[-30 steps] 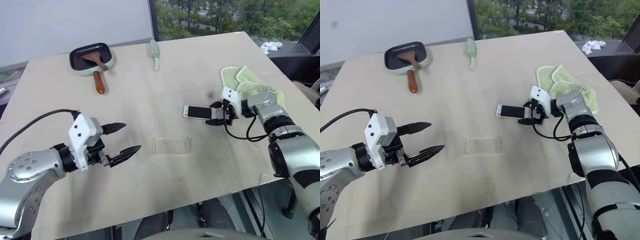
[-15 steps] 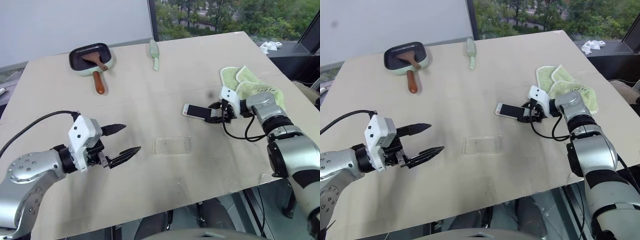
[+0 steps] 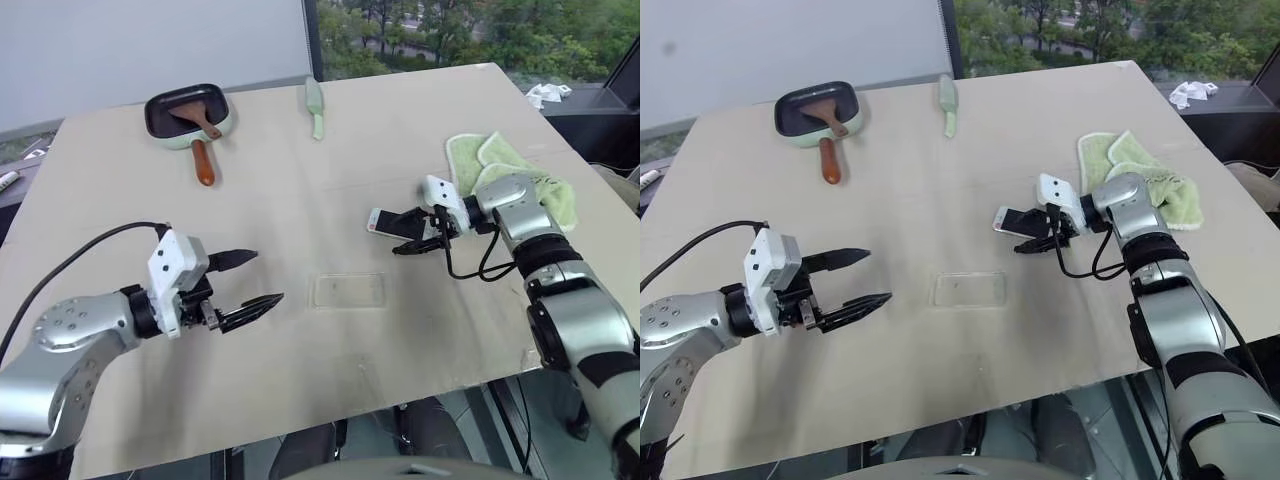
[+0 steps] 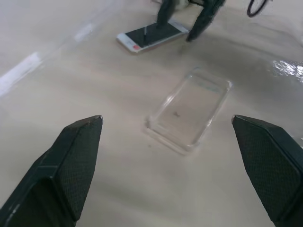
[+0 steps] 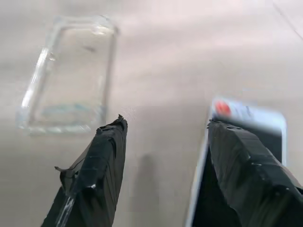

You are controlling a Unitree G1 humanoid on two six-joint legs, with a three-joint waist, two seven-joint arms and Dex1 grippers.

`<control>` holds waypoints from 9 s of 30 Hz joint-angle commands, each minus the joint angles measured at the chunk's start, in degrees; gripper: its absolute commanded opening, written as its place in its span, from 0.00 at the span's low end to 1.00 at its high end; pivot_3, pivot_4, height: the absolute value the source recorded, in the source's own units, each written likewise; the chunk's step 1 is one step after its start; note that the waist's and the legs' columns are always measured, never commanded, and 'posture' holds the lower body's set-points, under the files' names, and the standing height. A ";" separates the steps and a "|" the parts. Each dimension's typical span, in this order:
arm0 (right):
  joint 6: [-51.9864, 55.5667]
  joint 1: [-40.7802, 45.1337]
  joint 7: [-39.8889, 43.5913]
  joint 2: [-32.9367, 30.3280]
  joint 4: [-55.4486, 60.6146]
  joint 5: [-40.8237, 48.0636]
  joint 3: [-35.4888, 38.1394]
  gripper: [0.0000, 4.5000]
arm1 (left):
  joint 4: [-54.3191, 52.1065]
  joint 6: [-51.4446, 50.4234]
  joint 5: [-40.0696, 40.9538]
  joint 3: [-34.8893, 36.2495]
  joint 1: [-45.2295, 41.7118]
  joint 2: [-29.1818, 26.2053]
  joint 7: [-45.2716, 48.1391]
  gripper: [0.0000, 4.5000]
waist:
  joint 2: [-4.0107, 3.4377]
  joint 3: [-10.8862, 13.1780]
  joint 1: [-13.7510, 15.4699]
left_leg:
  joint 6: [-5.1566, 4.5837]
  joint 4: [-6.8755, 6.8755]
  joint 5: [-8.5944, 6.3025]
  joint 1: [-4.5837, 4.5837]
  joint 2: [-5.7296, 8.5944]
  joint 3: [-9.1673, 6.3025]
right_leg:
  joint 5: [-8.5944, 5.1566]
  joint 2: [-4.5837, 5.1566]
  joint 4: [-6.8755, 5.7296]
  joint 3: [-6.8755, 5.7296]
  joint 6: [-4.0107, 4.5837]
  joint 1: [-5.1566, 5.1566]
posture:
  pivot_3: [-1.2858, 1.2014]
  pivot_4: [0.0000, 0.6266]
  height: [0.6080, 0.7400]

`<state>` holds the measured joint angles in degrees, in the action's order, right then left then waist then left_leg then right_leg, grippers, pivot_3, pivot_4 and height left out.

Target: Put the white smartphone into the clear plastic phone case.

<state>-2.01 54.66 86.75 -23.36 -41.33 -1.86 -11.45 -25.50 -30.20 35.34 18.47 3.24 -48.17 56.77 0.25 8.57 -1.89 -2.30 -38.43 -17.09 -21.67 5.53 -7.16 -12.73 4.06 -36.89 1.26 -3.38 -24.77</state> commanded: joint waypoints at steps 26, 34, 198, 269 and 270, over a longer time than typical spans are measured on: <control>5.01 1.21 -19.44 -2.40 -14.21 -4.20 -1.29 0.99 | 5.61 4.18 -3.27 -3.71 -6.87 -2.71 5.53 1.00 | 0.10 -0.08 -1.05 | 0.03 -0.01 0.03 0.19 -0.04 0.22 | 0.02 -0.04 -0.20 0.16 0.01 0.01 | 0.52 0.24 1.00; 6.12 0.06 -19.99 -2.23 -12.71 -4.23 -0.93 0.63 | 5.22 3.55 -2.65 -3.86 -6.79 -3.08 6.16 1.00 | 0.14 -0.12 -1.84 | 0.03 -0.02 0.03 0.24 -0.04 0.25 | 0.02 -0.04 -0.21 0.19 0.02 0.06 | 0.52 0.24 1.00; 37.17 -10.76 -18.28 -6.90 48.99 1.82 -22.58 0.63 | 29.15 4.43 -36.29 -43.20 -22.56 8.47 6.17 0.01 | -0.34 -1.73 -0.48 | -0.25 0.35 -0.14 1.98 -0.06 0.18 | -0.03 -0.06 -0.14 0.09 -0.03 1.54 | 0.52 0.24 1.00; 44.35 -29.67 -38.07 -5.13 66.70 17.57 -3.67 0.01 | 18.03 4.03 -28.24 -34.04 -14.67 9.11 2.99 0.00 | -0.55 -1.65 1.51 | 0.00 1.12 0.00 1.77 -0.06 -0.27 | -0.06 0.02 0.81 -0.26 -0.07 1.61 | 0.52 0.24 1.00; 44.26 -29.69 -38.23 -5.29 66.56 17.67 -3.49 0.01 | 17.88 4.99 -27.28 -33.53 -14.28 9.29 3.65 0.00 | -0.57 -1.62 1.51 | 0.00 1.12 0.00 1.72 -0.06 -0.33 | -0.06 0.03 0.87 -0.28 -0.06 1.61 | 0.52 0.24 1.00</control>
<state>42.38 24.73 49.16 -28.44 22.78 14.73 -16.89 -9.91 -23.62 7.44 -12.70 -13.72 -39.03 58.84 -0.32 6.96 -0.38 -2.30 -37.30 -17.09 -19.98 5.46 -7.52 -12.79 4.08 -35.98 0.98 -3.44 -23.17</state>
